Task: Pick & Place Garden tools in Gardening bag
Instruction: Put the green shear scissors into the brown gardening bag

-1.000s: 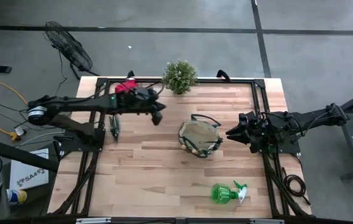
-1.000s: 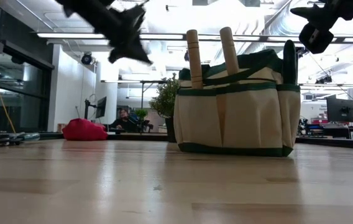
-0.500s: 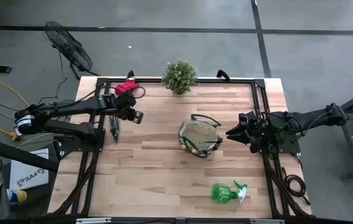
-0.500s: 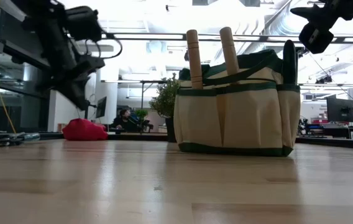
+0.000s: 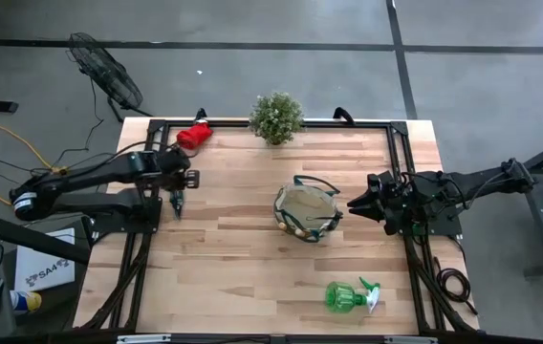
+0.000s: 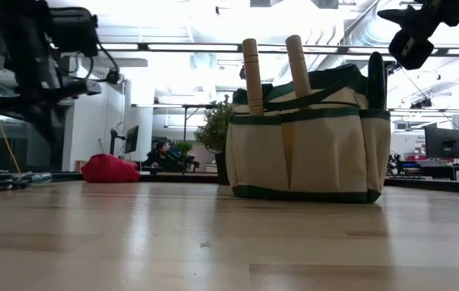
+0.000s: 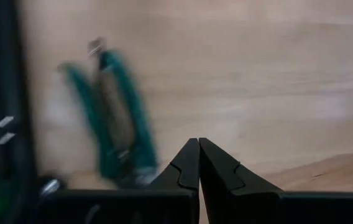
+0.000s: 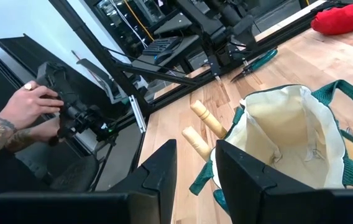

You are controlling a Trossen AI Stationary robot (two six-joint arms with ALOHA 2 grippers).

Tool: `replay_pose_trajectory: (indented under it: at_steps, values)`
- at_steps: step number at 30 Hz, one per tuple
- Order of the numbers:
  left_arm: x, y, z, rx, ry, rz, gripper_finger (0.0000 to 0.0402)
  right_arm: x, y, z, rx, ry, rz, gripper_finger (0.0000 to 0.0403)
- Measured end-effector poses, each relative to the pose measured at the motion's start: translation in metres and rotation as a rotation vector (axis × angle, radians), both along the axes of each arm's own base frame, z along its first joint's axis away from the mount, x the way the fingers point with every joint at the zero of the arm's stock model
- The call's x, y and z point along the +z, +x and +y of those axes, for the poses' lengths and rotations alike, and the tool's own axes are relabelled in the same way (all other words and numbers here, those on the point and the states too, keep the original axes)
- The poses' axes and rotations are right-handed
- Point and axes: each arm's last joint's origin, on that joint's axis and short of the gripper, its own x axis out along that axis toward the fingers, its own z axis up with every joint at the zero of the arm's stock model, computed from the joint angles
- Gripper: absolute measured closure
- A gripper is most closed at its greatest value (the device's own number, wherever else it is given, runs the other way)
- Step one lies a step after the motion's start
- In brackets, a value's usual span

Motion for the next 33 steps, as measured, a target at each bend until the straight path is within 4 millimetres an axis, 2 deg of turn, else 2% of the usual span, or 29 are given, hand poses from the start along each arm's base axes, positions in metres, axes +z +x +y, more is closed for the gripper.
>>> replay_pose_trajectory:
  at_steps: [2,13,17,26,33]
  values:
    - [0.001,-0.004,-0.003,0.013,-0.018,0.008,0.0401,0.0,0.0,0.0,0.0,0.0,0.0,0.03]
    - [-0.001,-0.001,-0.006,-0.028,-0.044,0.024,0.0394,0.0,0.0,0.0,0.0,0.0,-0.001,0.03]
    - [-0.004,0.003,-0.006,-0.02,-0.098,0.029,0.0359,0.0,0.0,0.0,0.0,0.0,0.0,0.03]
    - [-0.014,0.011,-0.001,0.038,-0.1,0.106,0.0251,0.0,0.0,0.0,0.0,0.0,-0.001,0.03]
    - [-0.022,0.017,0.003,0.08,-0.1,0.17,0.0231,0.0,0.0,0.0,0.0,0.0,0.0,0.03]
